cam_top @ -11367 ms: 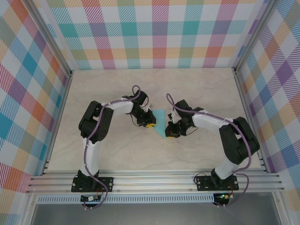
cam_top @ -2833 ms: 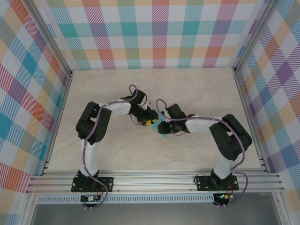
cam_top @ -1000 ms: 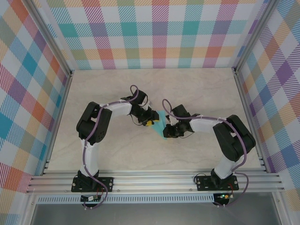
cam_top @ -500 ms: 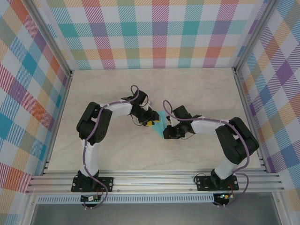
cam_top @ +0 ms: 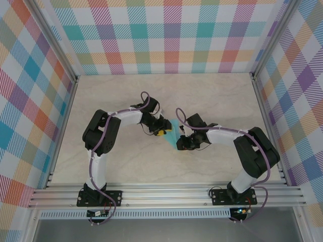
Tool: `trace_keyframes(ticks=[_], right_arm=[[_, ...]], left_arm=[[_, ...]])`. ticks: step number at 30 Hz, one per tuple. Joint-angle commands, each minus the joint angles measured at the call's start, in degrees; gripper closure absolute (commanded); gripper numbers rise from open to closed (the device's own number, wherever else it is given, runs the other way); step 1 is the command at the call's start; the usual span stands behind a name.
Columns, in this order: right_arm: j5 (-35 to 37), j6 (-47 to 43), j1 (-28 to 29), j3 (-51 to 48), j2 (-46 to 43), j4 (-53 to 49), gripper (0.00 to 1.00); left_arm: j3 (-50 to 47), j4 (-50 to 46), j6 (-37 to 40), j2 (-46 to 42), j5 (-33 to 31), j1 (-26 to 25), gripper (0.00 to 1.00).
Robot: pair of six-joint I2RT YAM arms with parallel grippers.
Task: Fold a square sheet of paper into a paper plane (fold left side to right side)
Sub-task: Fourth fold the wing at the center of the table.
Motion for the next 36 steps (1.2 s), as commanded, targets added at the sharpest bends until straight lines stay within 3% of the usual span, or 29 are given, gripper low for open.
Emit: trace_keyframes(ticks=[1, 36], right_arm=[[-0.8, -1.0, 0.6, 1.1, -0.2, -1.1, 0.81], [1.4, -1.4, 1.7, 3.4, 2.6, -2.6, 0.86]], left_arm=[[1.1, -2.2, 0.9, 1.1, -1.0, -0.5, 0.56], [0.1, -2.7, 1.8, -2.0, -1.9, -0.1, 0.53]])
